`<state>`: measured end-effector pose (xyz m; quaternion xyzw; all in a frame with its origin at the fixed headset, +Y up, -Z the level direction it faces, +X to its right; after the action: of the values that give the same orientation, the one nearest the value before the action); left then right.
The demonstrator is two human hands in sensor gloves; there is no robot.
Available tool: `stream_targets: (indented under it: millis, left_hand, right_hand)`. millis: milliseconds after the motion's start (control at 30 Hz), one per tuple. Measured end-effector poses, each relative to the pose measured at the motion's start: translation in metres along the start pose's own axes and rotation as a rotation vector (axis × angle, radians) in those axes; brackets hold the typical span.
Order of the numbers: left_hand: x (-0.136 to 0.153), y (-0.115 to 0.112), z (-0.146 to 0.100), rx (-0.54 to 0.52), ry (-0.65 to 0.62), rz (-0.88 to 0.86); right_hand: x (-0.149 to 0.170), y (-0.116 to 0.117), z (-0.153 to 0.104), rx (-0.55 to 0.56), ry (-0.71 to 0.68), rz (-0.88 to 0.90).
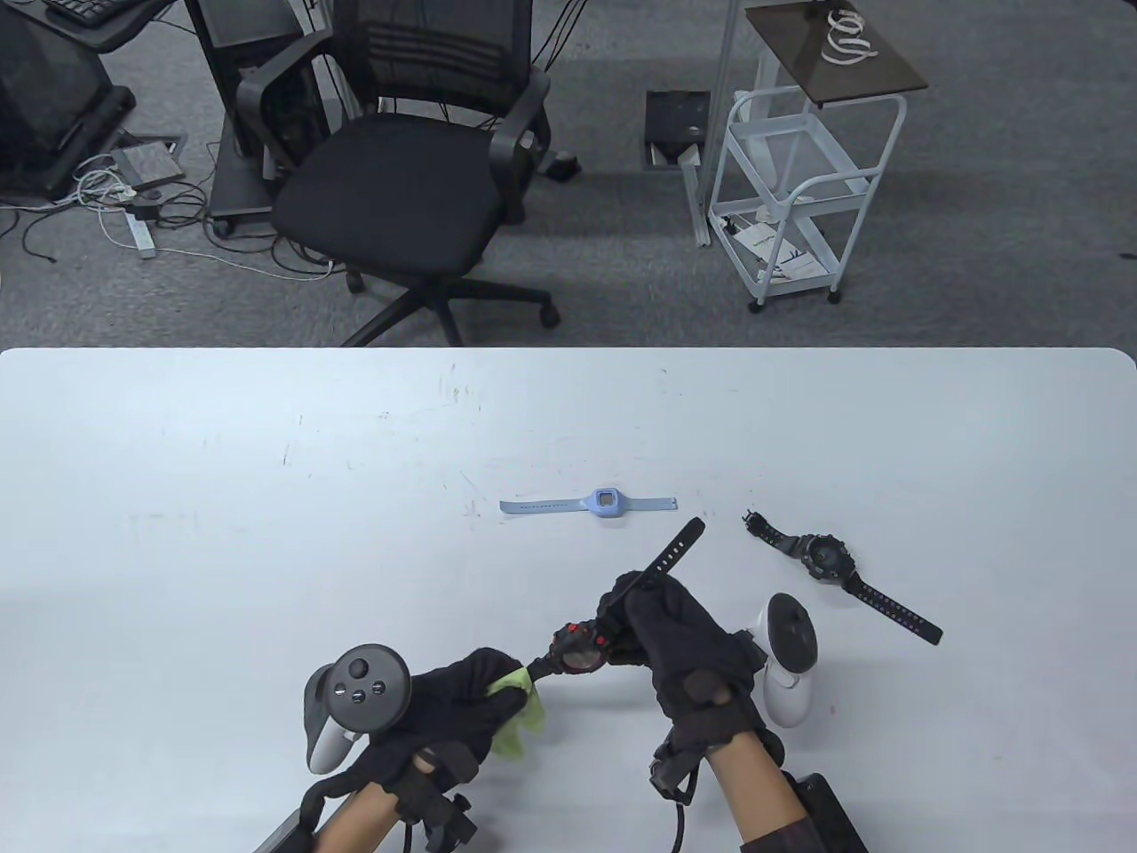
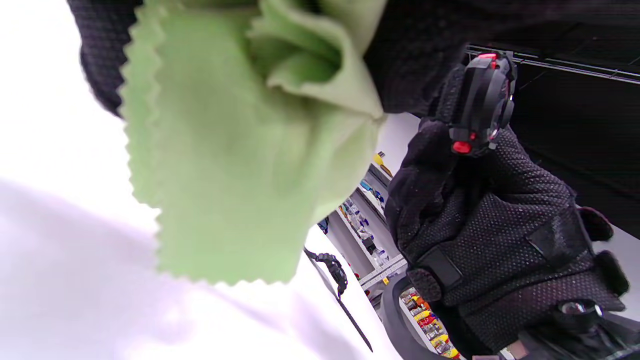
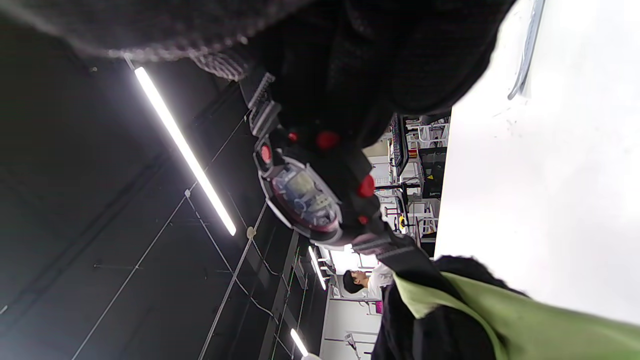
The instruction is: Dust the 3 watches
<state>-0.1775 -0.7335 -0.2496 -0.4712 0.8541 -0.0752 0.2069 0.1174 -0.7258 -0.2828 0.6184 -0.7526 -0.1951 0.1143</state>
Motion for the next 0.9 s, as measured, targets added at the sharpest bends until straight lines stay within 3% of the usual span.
stream_targets:
  millis: [400,767,900]
  left_hand:
    - [-0.0043,0.0061,-0.0003,-0.049,-0.024,0.081]
    - [-0.0028,0.0048,0.0027,-0.021,0.002,0.063]
    - [-0.0089,0.0077,0.0026,-0.029,-0.037,0.182]
  right_hand:
    - [0.0014,-0.0015,0.0,-0.005,0.002,0.029]
    - [0.0001,-0.001,0.0001,-0.002,-0.007,0.033]
    - [0.0002,-0.0005,0.0002,-0.005,-0.012,0.033]
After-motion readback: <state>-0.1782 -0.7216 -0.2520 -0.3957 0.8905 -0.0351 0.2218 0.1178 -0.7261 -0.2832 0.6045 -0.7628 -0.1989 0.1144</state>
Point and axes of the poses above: the tracker on the back of each hand, its own x axis roughly to the little-finger side, its own z axis roughly from the wrist to the fingertips, y = z × x, the point moved 1 cm from there along z, roughly from the wrist to the fingertips
